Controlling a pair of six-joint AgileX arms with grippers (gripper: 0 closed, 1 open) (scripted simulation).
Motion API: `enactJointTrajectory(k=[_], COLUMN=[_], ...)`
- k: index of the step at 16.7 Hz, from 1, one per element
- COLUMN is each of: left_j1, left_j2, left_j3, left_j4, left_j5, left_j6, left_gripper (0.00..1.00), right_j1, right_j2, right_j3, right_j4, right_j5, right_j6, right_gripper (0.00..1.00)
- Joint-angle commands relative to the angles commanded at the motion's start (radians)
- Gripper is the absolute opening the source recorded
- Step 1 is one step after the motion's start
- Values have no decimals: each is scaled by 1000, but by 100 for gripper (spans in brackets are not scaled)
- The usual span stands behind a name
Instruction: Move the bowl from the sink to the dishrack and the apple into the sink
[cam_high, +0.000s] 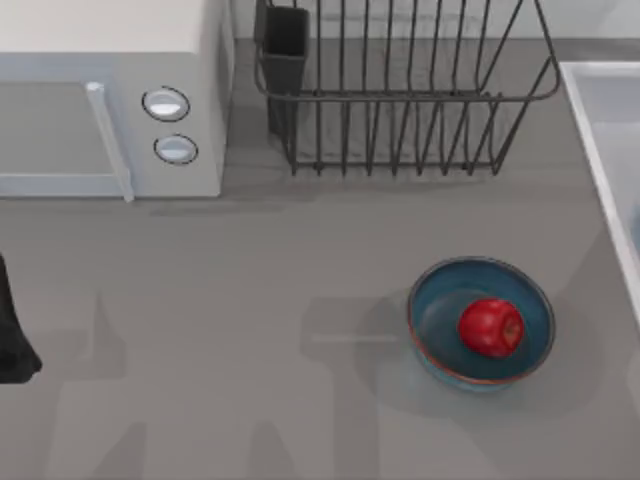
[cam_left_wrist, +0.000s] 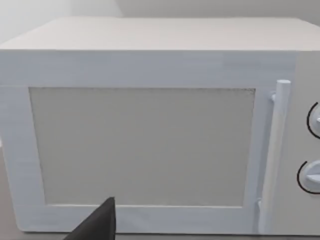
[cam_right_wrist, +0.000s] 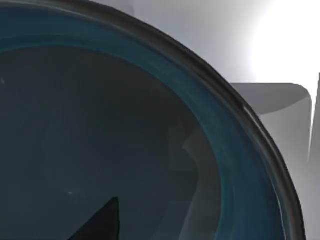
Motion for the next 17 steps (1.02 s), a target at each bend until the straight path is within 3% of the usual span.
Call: enactJointTrajectory(k=[4, 17], left_j1=[0, 0], left_j2=[0, 0], left_j3=[0, 0], left_j4=[0, 0], left_j5=[0, 0], left_j6=[0, 0], left_gripper=[100, 100], right_j1=[0, 0], right_j2=[3, 3], right_j3=[-3, -3], right_j4=[5, 5], right_j5=[0, 0], right_j6=[0, 0], right_gripper=[100, 2])
